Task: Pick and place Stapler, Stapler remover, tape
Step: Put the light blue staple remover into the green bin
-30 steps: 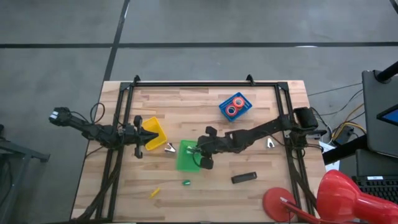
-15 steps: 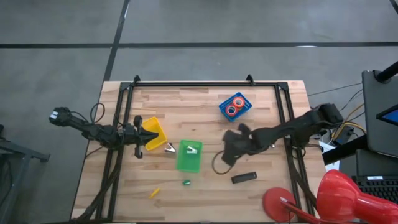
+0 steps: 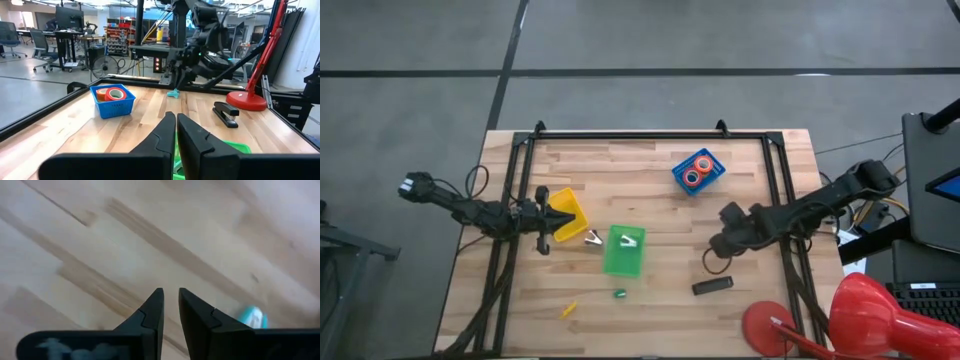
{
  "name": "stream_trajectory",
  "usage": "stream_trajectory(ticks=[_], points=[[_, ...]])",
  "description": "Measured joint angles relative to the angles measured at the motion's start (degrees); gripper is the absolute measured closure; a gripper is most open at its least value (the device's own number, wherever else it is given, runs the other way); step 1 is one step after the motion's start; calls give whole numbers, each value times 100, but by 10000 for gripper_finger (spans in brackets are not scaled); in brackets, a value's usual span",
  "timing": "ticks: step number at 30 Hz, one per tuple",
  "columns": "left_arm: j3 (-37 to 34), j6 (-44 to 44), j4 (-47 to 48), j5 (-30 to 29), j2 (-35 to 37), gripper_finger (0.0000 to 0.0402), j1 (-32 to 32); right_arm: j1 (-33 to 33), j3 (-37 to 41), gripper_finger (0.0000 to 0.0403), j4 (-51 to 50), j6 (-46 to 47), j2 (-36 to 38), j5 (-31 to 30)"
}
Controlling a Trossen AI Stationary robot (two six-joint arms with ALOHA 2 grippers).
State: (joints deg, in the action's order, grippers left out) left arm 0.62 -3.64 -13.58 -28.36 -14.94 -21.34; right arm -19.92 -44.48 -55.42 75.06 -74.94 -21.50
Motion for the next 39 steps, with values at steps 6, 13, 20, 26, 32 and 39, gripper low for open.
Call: stream_trajectory(ticks=[6, 13, 20, 26, 32, 39], points=[[0, 0, 0, -2, 0, 382, -2, 2, 645, 345, -7, 557, 368, 577], [0, 0, 0, -2, 0, 383, 0, 4, 890, 357, -128, 602, 521, 698], [0, 2, 0, -2, 0, 380, 0, 4, 884, 359, -517, 738, 505, 700], [0, 1, -1, -2, -2, 383, 0, 4, 899, 360, -614, 860, 497, 698], [0, 0, -2, -1, -1, 380, 0, 4, 904, 360, -614, 916, 470, 726], [0, 0, -2, 0, -1, 383, -1, 4, 946, 360, -571, 1068, 427, 789]])
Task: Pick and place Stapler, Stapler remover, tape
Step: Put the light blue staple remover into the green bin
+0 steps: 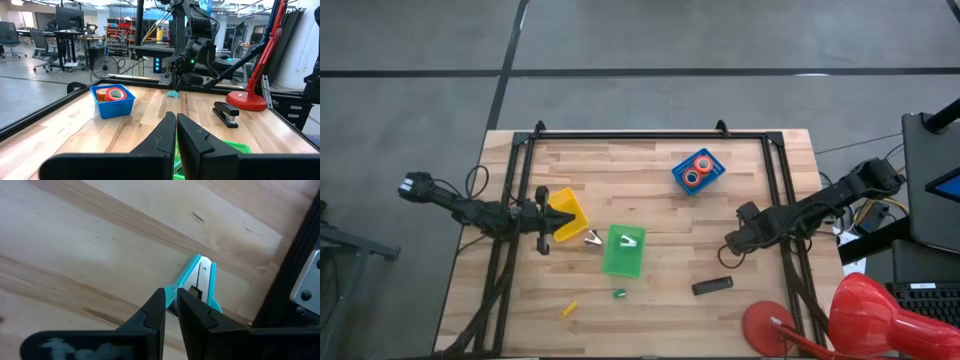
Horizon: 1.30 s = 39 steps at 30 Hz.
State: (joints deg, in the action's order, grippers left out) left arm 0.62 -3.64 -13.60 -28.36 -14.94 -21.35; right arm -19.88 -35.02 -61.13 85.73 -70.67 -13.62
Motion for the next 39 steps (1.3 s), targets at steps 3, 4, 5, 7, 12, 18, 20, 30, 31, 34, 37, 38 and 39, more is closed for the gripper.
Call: stream_trajectory(ticks=[3, 4, 5, 7, 12, 18, 20, 30, 31, 34, 37, 38, 39], points=[[0, 0, -1, -2, 1, 381, 1, 0, 28, 360, 21, 2, -86, 23], [0, 0, 1, -2, -2, 380, -2, 0, 28, 360, 27, 2, -122, 23], [0, 2, -1, 0, -2, 381, 1, 0, 30, 360, 35, 4, -160, 39], [0, 0, -1, -2, -1, 382, -1, 0, 32, 360, 38, 7, -237, 46], [0, 2, -1, -1, 1, 382, -1, 0, 32, 360, 43, -22, -403, 44], [0, 1, 0, -2, -2, 382, -2, 0, 33, 363, 45, -75, -564, 21], [0, 0, -1, -1, 0, 383, 0, 0, 34, 371, 47, -95, -603, 20], [0, 0, -1, 0, 1, 382, 1, 0, -25, 394, 209, -374, -593, -141], [0, 1, 2, 0, 0, 383, -2, 0, -45, 394, 235, -415, -593, -177], [0, 0, 0, 0, 1, 383, -2, 0, -139, 394, 317, -539, -593, -304], [0, 1, 2, 0, 0, 381, 1, 0, -279, 394, 355, -669, -601, -447], [0, 0, 0, -2, 1, 380, 0, 0, -333, 394, 360, -736, -601, -479], [0, 0, -1, -2, -2, 381, -1, 0, -391, 394, 370, -808, -601, -534]])
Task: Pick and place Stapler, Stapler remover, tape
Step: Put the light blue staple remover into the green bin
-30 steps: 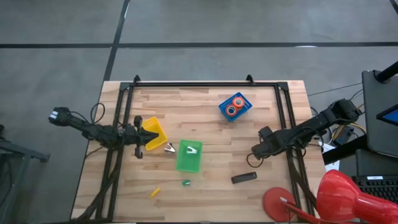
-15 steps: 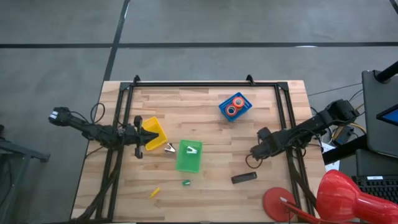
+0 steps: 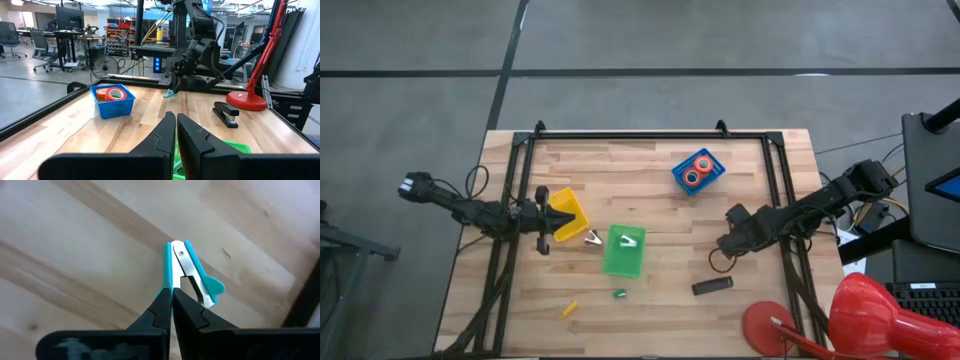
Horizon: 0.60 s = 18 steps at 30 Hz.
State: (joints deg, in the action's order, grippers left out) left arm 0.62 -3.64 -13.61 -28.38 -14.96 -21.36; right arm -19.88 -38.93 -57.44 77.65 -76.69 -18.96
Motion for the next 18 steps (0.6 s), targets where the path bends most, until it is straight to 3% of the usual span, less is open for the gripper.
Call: stream_trajectory(ticks=[10, 18], points=[[0, 1, 0, 2, 2, 380, 1, 0, -539, 395, 329, -579, 2, -499], [0, 0, 0, 0, 2, 383, 2, 7, -613, 395, 1318, -1246, 2, -690]])
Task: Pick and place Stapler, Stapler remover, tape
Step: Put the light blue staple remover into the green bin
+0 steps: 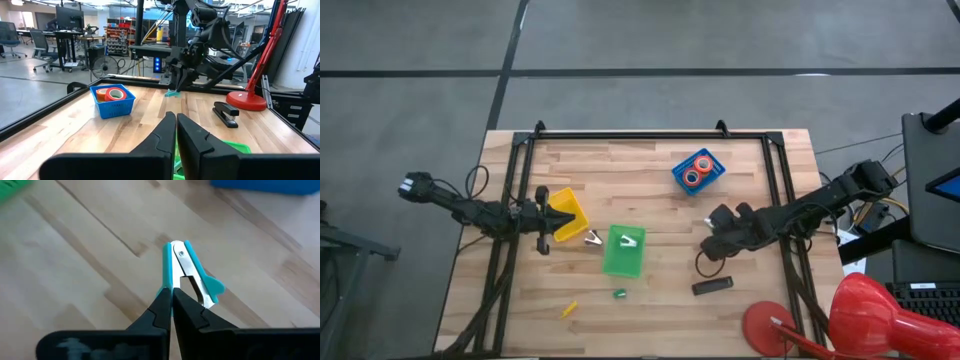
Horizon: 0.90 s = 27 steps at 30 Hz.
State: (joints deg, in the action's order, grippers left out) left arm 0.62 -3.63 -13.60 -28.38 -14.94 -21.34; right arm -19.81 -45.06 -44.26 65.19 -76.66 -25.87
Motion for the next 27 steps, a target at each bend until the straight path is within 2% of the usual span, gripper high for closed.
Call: stream_trajectory(ticks=[21, 27], points=[[0, -1, 0, 2, -2, 383, 0, -2, 0, 394, 3375, -2350, 0, -112], [0, -1, 0, 0, -2, 381, 0, -2, 0, 394, 4090, -2750, -36, -111]])
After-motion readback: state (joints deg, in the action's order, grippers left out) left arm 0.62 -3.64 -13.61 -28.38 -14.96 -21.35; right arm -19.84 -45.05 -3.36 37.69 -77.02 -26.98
